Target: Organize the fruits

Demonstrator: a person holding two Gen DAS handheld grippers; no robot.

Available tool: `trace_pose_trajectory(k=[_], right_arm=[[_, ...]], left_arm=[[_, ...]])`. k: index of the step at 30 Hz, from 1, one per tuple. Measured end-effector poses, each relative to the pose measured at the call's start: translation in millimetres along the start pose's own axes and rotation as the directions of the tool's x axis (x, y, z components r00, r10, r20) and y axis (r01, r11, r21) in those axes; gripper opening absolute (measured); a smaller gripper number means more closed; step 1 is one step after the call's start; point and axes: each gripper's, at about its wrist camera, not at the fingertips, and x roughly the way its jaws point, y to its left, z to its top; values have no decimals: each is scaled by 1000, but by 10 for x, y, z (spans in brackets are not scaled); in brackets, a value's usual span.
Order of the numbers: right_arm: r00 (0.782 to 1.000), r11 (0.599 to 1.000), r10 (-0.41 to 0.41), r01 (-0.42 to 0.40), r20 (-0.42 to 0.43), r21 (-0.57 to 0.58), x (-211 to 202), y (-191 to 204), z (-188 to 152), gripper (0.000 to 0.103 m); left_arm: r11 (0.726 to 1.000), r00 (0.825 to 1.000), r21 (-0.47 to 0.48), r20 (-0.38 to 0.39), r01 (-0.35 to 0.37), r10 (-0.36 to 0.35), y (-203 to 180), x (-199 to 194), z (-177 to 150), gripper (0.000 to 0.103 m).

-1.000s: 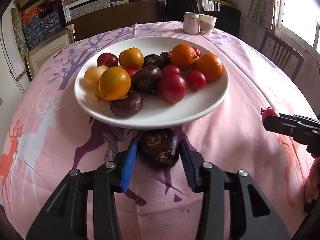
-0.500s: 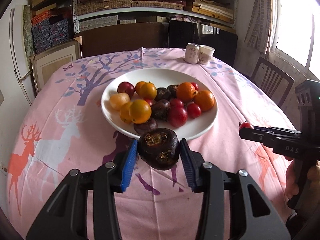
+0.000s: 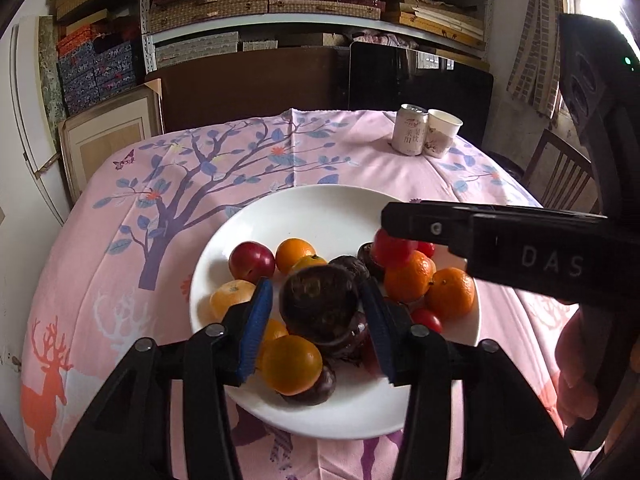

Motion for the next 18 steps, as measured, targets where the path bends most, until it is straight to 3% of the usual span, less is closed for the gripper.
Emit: trace_pose_trajectory(k=[1, 3, 6, 11, 16, 18], right_arm=[[1000, 1000, -6, 6, 7, 6, 7, 0, 6, 47], [1000, 1000, -10, 10, 29, 10, -41, 6, -37, 49], [999, 1000, -10, 11, 53, -10, -221, 19, -183, 51], [992, 999, -28, 25, 123, 23, -678, -95, -678, 82], [989, 995, -100, 98, 110, 24, -997, -168, -1320, 100], [991, 995, -100, 98, 85, 19, -1097, -185, -1526, 100]], left_arm=[[1000, 1000, -1, 9, -14, 14, 6, -10, 8, 73], [999, 999, -13, 43, -32, 33, 34, -84, -7, 85], [999, 999, -13, 35, -39, 40, 52, -179, -116, 89], [999, 999, -12, -7, -39, 39, 38, -391, -511, 96], [999, 998, -24, -49, -42, 41, -34, -669, -992, 98], [998, 997, -43, -55, -54, 51, -54, -801, -1155, 98]])
